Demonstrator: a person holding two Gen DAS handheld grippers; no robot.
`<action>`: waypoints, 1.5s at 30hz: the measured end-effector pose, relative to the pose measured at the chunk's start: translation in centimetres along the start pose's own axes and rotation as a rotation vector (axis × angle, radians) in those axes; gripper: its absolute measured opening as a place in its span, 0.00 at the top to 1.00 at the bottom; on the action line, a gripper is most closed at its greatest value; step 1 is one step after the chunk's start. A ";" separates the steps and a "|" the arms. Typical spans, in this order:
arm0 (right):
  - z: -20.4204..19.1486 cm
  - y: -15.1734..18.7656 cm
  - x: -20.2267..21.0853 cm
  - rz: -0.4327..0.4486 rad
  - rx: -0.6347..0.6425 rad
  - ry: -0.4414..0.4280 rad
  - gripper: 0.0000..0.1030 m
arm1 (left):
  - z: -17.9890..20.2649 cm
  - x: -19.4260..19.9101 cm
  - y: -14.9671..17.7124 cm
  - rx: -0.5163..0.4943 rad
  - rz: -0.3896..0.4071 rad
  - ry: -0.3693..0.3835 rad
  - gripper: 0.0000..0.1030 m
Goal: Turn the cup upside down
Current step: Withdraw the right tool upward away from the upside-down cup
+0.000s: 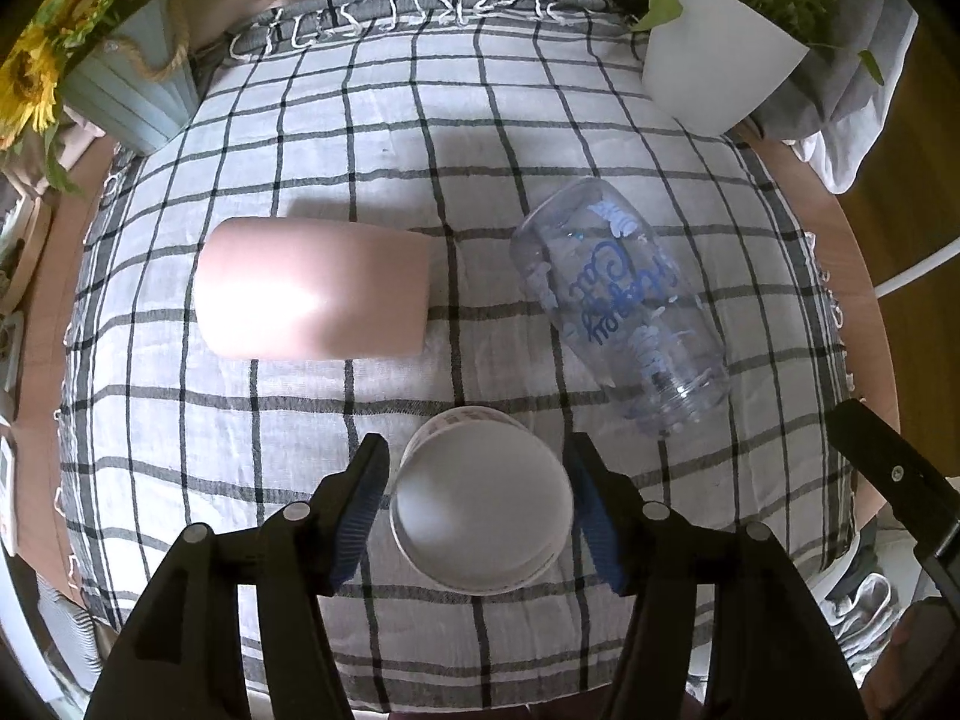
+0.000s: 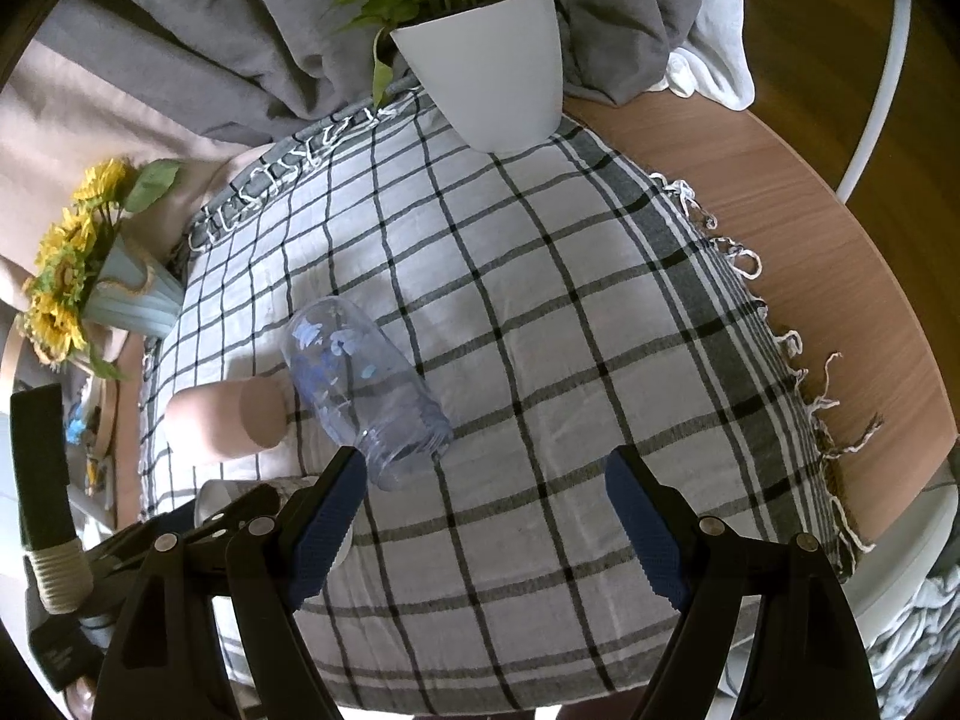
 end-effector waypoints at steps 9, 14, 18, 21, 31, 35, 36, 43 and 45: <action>-0.5 0.0 0.9 0.022 0.055 -0.012 0.16 | -0.9 2.7 -0.1 0.067 0.137 -0.035 0.18; -1.0 0.1 2.1 0.053 0.094 0.002 0.14 | -2.6 5.3 0.6 0.132 0.235 -0.060 0.08; -2.3 0.6 3.6 0.093 0.150 -0.003 0.13 | -4.2 8.1 1.6 0.155 0.331 -0.100 0.03; -3.7 1.3 5.0 0.127 0.188 -0.017 0.12 | -5.6 10.3 2.5 0.173 0.395 -0.122 0.02; -9.3 4.4 10.8 0.277 0.282 -0.011 0.12 | -10.8 16.7 6.0 0.214 0.525 -0.105 0.00; -11.5 6.3 13.0 0.330 0.296 -0.011 0.12 | -13.5 19.1 7.9 0.238 0.579 -0.118 0.00; -12.0 6.9 13.5 0.339 0.299 -0.009 0.12 | -13.8 19.5 8.3 0.240 0.590 -0.122 0.00; -14.5 10.7 16.7 0.414 0.313 0.014 0.12 | -15.5 21.6 11.6 0.190 0.628 -0.127 0.00; -15.0 11.7 17.4 0.428 0.317 0.022 0.12 | -15.6 22.1 12.4 0.177 0.644 -0.128 0.00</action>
Point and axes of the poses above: each gripper's, at about its wrist camera, not at the fingertips, and x roughly against the way its jaws point, z to its right, y to its underside, the point moved 10 cm from there along -x, roughly the way its jaws point, and after that the axes turned 10 degrees about -y, right-handed, at the moved point
